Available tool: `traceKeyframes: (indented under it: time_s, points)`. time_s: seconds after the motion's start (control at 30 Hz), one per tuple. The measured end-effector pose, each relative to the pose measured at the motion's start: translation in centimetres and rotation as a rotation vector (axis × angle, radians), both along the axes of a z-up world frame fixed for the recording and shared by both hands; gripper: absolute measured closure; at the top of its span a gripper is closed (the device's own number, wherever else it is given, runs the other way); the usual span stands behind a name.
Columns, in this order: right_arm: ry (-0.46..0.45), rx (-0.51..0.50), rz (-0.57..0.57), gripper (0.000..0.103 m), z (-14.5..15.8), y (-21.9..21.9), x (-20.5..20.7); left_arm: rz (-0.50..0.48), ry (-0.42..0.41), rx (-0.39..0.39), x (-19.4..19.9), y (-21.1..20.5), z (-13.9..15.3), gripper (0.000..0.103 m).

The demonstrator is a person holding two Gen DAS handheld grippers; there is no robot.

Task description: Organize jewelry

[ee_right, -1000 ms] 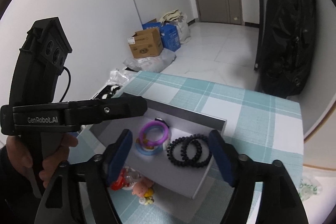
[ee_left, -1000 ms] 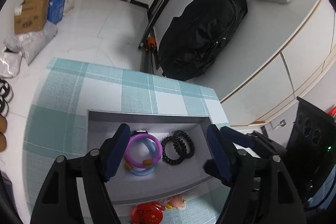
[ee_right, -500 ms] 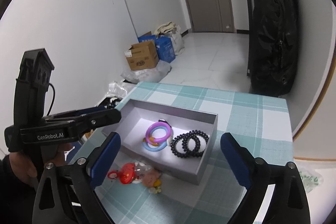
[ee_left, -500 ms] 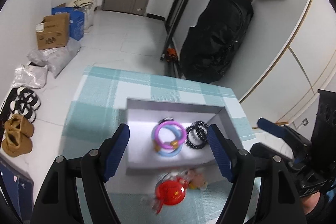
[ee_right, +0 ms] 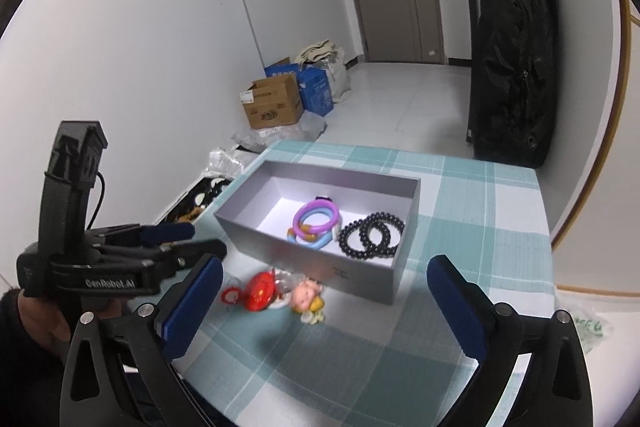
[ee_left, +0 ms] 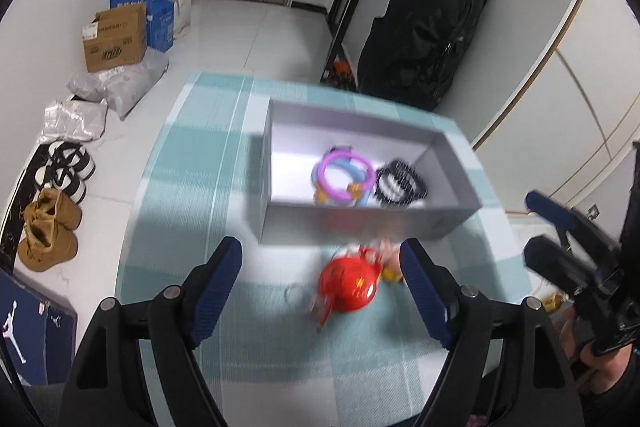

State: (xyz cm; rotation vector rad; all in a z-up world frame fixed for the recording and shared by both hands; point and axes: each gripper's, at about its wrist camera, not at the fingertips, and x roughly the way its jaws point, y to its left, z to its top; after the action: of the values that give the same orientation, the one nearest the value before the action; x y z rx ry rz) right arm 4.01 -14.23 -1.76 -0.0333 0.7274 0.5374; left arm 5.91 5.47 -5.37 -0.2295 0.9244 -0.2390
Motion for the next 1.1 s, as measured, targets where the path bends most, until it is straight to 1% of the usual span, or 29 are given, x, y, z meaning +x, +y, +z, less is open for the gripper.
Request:
traceKeyframes:
  time_s: [0.13,0.2,0.37,0.47,0.57,0.63,0.67,0.7,0.73,0.83,0.87,0.9,0.93,1.1]
  points:
    - [0.001,-0.01,-0.005,0.0,-0.2,0.0,-0.4,-0.021,0.01,0.03,-1.1,-0.1,-0.5,0.025]
    - [0.005,-0.011,-0.012,0.0,-0.3,-0.1,-0.6,-0.041,0.034,0.042,-1.3,-0.2,-1.1,0.025]
    - [0.034,-0.01,-0.033,0.0,-0.7,-0.4,-0.7,-0.055,0.107,0.003,-1.1,0.2,-2.5,0.026]
    - [0.037,-0.004,-0.04,0.0,-0.6,-0.6,-0.7,-0.049,0.121,-0.011,-0.8,0.3,-2.7,0.026]
    - [0.038,-0.001,-0.05,0.0,-0.4,-0.9,-0.7,-0.034,0.118,-0.034,-0.4,0.6,-2.9,0.026]
    - [0.043,0.003,-0.055,0.0,-0.5,-0.9,-0.7,-0.015,0.1,-0.049,-0.3,0.9,-3.1,0.035]
    - [0.049,0.004,-0.057,0.0,-0.5,-1.0,-0.7,-0.011,0.108,-0.042,-0.1,0.8,-3.4,0.044]
    - [0.052,0.002,-0.058,0.0,-0.5,-1.0,-0.6,-0.011,0.11,-0.038,0.0,0.8,-3.6,0.048]
    - [0.056,0.001,-0.057,0.0,-0.6,-0.9,-0.6,-0.012,0.096,-0.034,-0.1,0.7,-3.5,0.049]
    - [0.058,-0.001,-0.05,0.0,-0.6,-0.8,-0.7,-0.049,0.085,-0.022,-0.2,0.2,-3.4,0.058]
    - [0.056,-0.002,-0.049,0.0,-0.5,-0.8,-0.7,-0.062,0.086,-0.012,-0.2,0.0,-3.5,0.065]
    - [0.054,-0.003,-0.047,0.0,-0.5,-0.7,-0.8,-0.079,0.09,-0.004,-0.1,-0.3,-3.7,0.074]
    - [0.053,-0.002,-0.046,0.0,-0.4,-0.7,-0.8,-0.093,0.089,0.005,-0.1,-0.5,-3.7,0.078]
    - [0.059,-0.001,-0.044,0.0,-0.5,-0.6,-0.9,-0.122,0.088,0.03,-0.2,-0.8,-3.6,0.078]
